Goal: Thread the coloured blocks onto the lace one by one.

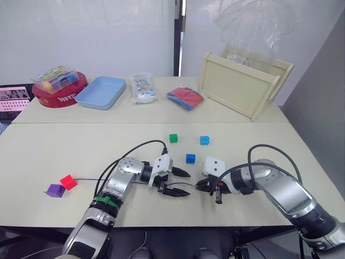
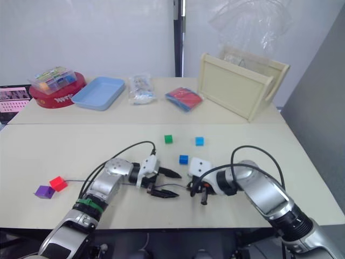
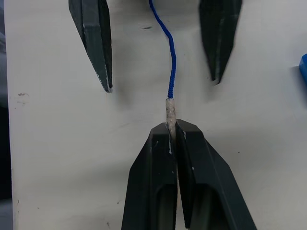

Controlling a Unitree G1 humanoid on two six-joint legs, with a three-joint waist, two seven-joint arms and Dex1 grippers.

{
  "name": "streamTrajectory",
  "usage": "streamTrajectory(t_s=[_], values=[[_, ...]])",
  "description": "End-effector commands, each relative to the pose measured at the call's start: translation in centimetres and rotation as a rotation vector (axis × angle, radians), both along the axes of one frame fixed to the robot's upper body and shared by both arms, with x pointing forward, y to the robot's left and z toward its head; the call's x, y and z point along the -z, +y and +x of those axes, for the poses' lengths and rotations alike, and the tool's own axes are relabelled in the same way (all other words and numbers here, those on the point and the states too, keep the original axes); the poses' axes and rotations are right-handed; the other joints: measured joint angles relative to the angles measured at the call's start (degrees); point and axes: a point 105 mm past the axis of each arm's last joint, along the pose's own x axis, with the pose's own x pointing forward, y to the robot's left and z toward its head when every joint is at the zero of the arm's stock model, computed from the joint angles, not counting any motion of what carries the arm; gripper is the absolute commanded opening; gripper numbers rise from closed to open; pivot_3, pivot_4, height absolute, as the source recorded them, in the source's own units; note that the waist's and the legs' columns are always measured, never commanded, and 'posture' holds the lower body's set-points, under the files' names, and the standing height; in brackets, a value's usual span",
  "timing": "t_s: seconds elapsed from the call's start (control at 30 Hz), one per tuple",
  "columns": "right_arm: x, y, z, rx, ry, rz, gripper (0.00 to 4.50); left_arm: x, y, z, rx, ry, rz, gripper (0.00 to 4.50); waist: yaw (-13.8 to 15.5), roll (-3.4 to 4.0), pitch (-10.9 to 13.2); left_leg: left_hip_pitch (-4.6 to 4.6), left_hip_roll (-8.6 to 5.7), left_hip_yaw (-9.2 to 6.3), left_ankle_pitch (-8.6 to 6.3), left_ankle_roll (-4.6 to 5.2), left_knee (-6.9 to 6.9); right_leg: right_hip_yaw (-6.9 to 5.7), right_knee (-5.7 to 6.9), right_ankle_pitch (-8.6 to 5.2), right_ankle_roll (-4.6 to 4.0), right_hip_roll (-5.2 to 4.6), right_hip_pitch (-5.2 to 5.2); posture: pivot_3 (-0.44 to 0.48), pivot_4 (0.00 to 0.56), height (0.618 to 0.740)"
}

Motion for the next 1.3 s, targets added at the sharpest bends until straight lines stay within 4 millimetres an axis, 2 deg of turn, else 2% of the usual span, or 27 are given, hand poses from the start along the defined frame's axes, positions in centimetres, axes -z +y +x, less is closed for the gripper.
streamTrajectory(t_s=[0.03, 0.43, 0.53, 0.67, 0.93, 1.0, 1.13, 1.3], values=[[-0.7, 0.4, -0.1, -0.028, -0.029, 0.005, 0.0, -0.4, -0.4, -0.1, 0.014, -0.034, 0.015, 2.33, 0.04, 0.0, 0.0, 0.0, 0.0, 0.0, 0.0, 0.0, 0.0, 0.0, 0.0, 0.0, 0.0, 0.0, 0.0, 0.0, 0.15, 0.74], [-0.5, 0.7, -0.2, -0.026, -0.03, 0.013, 0.0, 0.2, -1.8, -0.5, 0.006, -0.01, 0.003, 2.33, 0.3, 0.0, 0.0, 0.0, -0.01, 0.0, 0.0, 0.0, 0.01, 0.0, -0.01, 0.0, 0.0, -0.01, 0.01, 0.0, 0.15, 0.74], [-0.4, 0.8, -0.3, -0.024, -0.025, 0.017, 0.0, 0.1, -2.0, -0.5, 0.006, -0.005, -0.006, 1.54, 0.36, 0.0, 0.0, 0.0, -0.01, 0.0, 0.0, 0.0, 0.01, 0.0, -0.01, 0.0, 0.0, -0.01, 0.01, 0.0, 0.15, 0.74], [-0.3, 0.7, -0.4, -0.021, -0.022, 0.015, 0.0, 0.0, -1.9, -0.6, 0.013, 0.001, -0.013, 0.23, 0.38, 0.0, 0.0, 0.0, -0.02, 0.0, 0.0, 0.0, 0.01, 0.0, -0.02, 0.0, 0.0, -0.02, 0.02, 0.0, 0.15, 0.74], [-0.2, 0.5, -0.3, -0.016, -0.021, 0.009, 0.0, -0.1, -2.0, -0.8, 0.019, 0.011, -0.009, 0.19, 0.43, 0.0, 0.0, 0.0, -0.03, 0.0, 0.0, 0.0, 0.01, 0.0, -0.02, 0.0, 0.0, -0.03, 0.02, 0.0, 0.15, 0.74], [-0.2, 0.5, -0.3, -0.015, -0.022, 0.009, 0.0, 0.0, -2.0, -1.0, 0.029, 0.032, -0.006, 1.22, 0.43, 0.0, 0.0, 0.0, -0.03, 0.0, 0.0, 0.0, 0.01, 0.0, -0.02, 0.0, 0.0, -0.03, 0.02, 0.0, 0.15, 0.74], [-0.2, 0.5, -0.3, -0.015, -0.02, 0.007, 0.0, -0.1, -1.8, -1.1, 0.034, -0.014, 0.007, 2.47, 0.44, 0.0, 0.0, 0.0, -0.03, 0.0, 0.0, 0.0, 0.01, 0.0, -0.03, 0.0, 0.0, -0.03, 0.02, 0.0, 0.15, 0.74], [-0.2, 0.4, -0.3, -0.013, -0.019, 0.007, 0.0, -0.4, -1.2, -0.7, -0.002, -0.028, -0.004, 2.47, 0.44, 0.0, 0.0, 0.0, -0.03, 0.0, 0.0, 0.0, 0.01, 0.0, -0.03, 0.0, 0.0, -0.03, 0.02, 0.0, 0.15, 0.74]])
